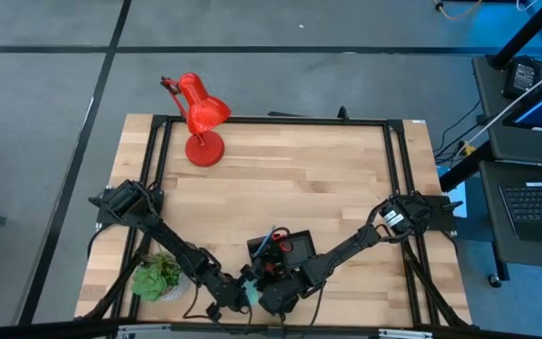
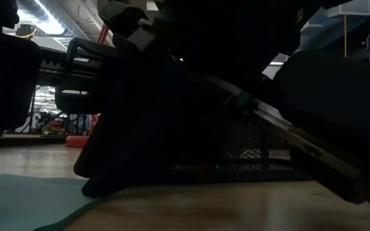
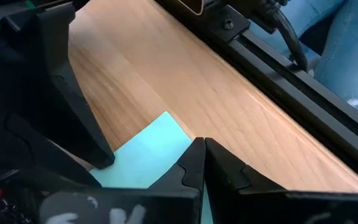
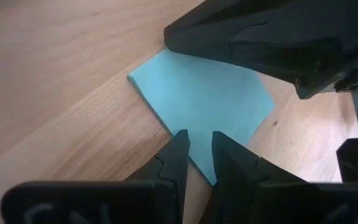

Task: Pick and place office supplies into organizer
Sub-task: Put the blue sticky notes into the black desk organizer

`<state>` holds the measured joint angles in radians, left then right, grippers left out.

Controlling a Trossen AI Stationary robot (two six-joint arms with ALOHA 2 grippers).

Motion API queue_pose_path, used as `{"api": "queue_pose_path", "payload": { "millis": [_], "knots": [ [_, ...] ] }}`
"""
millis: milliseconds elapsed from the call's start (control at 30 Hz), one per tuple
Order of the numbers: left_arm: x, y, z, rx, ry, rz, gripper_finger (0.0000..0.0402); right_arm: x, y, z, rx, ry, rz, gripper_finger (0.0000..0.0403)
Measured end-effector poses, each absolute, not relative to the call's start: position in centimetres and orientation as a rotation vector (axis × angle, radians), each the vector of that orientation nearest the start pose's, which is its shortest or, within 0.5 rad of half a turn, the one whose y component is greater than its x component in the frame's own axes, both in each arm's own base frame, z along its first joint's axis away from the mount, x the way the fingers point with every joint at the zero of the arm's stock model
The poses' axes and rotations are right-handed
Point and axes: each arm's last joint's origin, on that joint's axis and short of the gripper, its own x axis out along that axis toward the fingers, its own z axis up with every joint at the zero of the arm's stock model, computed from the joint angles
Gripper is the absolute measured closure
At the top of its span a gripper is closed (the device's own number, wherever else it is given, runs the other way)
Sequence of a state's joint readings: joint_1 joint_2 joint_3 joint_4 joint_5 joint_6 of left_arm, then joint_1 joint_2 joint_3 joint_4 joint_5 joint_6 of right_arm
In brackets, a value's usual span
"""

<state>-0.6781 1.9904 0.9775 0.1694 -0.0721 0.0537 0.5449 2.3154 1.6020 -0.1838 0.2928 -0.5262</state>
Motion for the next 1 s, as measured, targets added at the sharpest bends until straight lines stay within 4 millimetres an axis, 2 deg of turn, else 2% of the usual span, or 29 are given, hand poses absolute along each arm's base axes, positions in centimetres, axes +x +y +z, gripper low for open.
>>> {"api": "queue_pose_path", "payload": {
  "millis": [167, 533, 867, 1000],
  "knots": [
    [29.0, -23.1, 10.6, 0.35, 0.764, -0.569, 0.0385, 41.7, 24.3, 10.7, -0.866, 0.756, 0.443, 0.0325],
    [29.0, -23.2, 10.9, 0.285, 0.772, -0.579, 0.0348, 41.7, 24.3, 10.7, -0.859, 0.754, 0.449, 0.0325],
    [29.0, -23.4, 11.1, 0.16, 0.798, -0.571, 0.0341, 41.9, 23.8, 10.6, -0.735, 0.784, 0.457, 0.0325],
    [28.7, -23.6, 11.1, 0.088, 0.842, -0.626, 0.0344, 42.0, 23.6, 10.6, -0.698, 0.793, 0.45, 0.0325]
  ]
}}
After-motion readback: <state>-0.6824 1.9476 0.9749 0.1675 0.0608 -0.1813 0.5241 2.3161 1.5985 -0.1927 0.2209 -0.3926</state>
